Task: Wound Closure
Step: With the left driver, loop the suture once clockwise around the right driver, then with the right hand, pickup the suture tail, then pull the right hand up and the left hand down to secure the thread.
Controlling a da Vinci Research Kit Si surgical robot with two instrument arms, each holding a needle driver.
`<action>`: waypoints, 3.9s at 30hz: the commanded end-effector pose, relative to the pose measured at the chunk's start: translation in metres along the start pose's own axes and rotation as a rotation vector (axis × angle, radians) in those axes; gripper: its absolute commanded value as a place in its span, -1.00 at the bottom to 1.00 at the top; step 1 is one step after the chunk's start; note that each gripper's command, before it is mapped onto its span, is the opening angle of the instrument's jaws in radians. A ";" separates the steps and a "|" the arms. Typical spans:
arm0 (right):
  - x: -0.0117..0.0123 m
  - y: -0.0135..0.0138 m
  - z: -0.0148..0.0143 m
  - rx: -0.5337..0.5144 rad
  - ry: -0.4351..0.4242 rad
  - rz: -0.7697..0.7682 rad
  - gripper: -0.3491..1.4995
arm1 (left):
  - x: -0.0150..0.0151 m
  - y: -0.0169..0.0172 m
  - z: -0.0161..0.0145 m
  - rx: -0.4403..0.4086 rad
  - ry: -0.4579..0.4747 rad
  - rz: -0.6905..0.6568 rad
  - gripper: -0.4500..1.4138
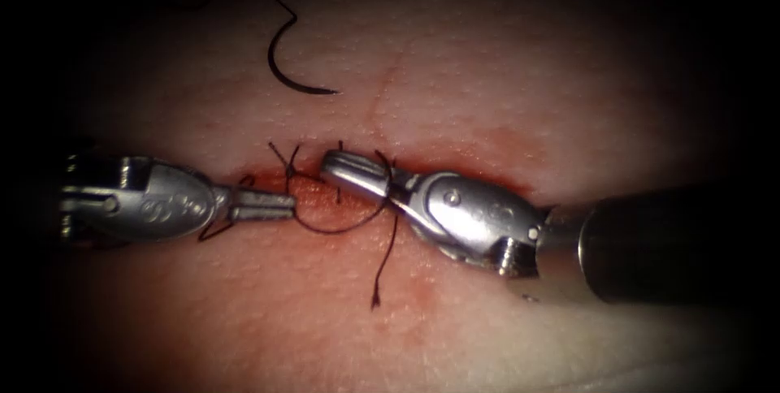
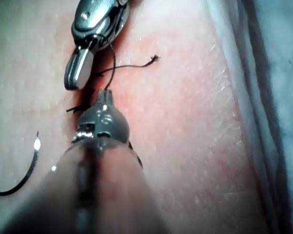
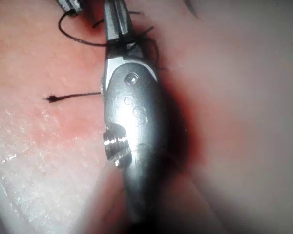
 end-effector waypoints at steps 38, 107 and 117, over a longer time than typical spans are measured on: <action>0.0037 0.0003 0.0022 0.991 -0.318 -0.142 -1.00 | -0.0010 -0.0027 0.0076 -0.107 0.097 0.064 -1.00; 0.0022 0.0011 0.0003 1.056 -0.464 -0.229 -1.00 | -0.0018 0.0017 0.0069 -0.128 0.083 0.051 -1.00; 0.0021 0.0051 0.0007 0.953 -0.458 -0.227 -1.00 | -0.0016 0.0068 0.0035 -0.157 0.057 0.056 -1.00</action>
